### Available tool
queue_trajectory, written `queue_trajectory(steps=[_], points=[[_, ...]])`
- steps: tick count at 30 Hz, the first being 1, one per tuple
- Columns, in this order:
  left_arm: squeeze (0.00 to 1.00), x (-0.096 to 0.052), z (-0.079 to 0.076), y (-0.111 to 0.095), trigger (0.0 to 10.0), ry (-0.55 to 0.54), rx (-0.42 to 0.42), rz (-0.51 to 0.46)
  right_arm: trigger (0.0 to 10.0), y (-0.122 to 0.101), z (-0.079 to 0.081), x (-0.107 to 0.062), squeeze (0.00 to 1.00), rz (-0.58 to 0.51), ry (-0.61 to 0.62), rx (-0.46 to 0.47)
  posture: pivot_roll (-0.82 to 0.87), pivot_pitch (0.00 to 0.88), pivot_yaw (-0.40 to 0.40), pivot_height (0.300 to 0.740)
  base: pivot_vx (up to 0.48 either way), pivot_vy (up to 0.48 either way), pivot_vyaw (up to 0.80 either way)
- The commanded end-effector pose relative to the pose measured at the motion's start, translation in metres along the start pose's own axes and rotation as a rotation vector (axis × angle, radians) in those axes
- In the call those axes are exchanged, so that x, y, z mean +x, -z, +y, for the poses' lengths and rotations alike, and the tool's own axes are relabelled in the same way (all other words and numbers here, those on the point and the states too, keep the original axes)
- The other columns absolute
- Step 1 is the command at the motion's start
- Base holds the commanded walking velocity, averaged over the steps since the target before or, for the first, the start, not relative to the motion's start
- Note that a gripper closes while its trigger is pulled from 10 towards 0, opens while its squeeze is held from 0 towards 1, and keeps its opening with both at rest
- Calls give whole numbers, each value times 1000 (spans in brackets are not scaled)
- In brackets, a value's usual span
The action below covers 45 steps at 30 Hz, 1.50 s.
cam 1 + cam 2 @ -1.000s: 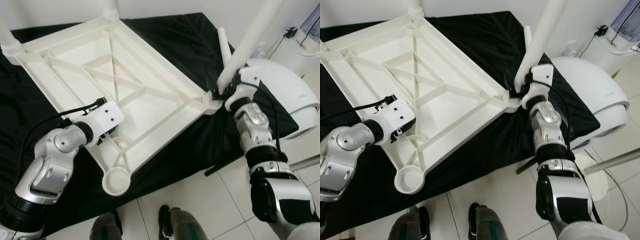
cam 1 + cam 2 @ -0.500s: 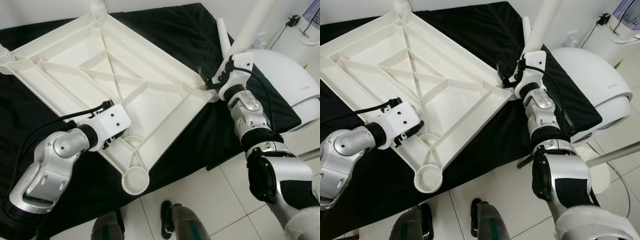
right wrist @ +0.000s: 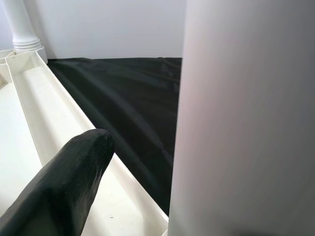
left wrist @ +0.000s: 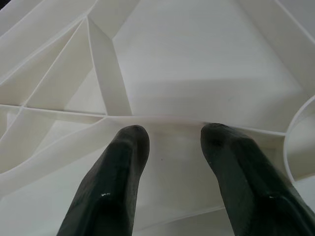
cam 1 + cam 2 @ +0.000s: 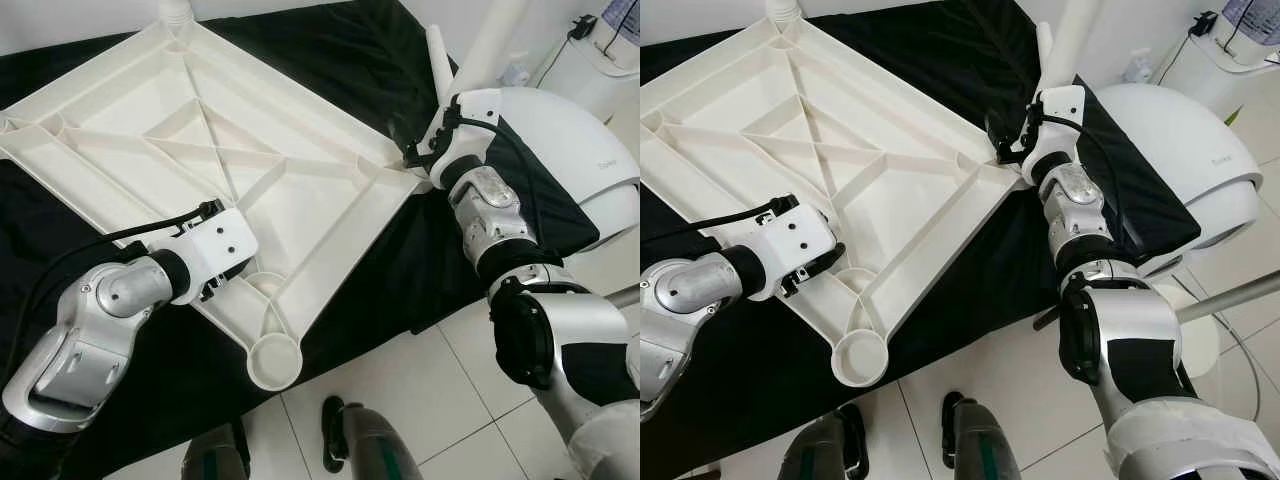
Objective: Building children table
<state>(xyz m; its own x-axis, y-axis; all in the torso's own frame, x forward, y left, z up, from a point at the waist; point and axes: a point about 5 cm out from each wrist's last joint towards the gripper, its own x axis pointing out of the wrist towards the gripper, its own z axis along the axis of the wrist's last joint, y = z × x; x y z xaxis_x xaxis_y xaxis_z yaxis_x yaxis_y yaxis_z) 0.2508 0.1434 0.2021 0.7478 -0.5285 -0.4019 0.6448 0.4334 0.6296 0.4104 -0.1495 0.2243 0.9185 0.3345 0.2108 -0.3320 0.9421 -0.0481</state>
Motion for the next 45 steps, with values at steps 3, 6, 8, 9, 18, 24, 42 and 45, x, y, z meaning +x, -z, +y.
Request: queue_trajectory(steps=[3, 6, 8, 9, 18, 24, 42, 45], points=[[0, -1, -24, -12, 10000, 257, 11, -73, 10000, 10, 42, 11, 0, 67, -176, 10, 18, 220, -49, 740, 0, 0, 0], [0, -6, -27, -16, 10000, 284, 4, -98, 10000, 10, 60, 14, 0, 69, -265, 17, 18, 216, -48, 740, 0, 0, 0], [0, -7, -28, -20, 10000, 300, -2, -121, 10000, 10, 66, 15, 0, 72, -301, 43, 15, 215, -46, 740, 0, 0, 0], [0, -7, -28, -20, 10000, 300, -2, -121, 10000, 10, 66, 15, 0, 72, -301, 43, 15, 215, -46, 740, 0, 0, 0], [0, -10, -31, -30, 10000, 337, -13, -171, 10000, 10, 71, 16, 0, 61, -318, 26, 13, 207, -45, 740, 0, 0, 0], [0, -15, -34, -36, 10000, 375, -31, -206, 10000, 13, 67, 15, 0, 85, -292, 46, 8, 203, -35, 740, 0, 0, 0], [0, -26, -29, -46, 10000, 398, -50, -258, 10000, 12, 114, 19, 0, 88, -518, 45, 9, 203, -35, 740, 0, 0, 0], [0, -27, -29, -47, 10000, 407, -54, -267, 10000, 11, 115, 19, 0, 91, -534, 47, 6, 201, -33, 740, 0, 0, 0]])
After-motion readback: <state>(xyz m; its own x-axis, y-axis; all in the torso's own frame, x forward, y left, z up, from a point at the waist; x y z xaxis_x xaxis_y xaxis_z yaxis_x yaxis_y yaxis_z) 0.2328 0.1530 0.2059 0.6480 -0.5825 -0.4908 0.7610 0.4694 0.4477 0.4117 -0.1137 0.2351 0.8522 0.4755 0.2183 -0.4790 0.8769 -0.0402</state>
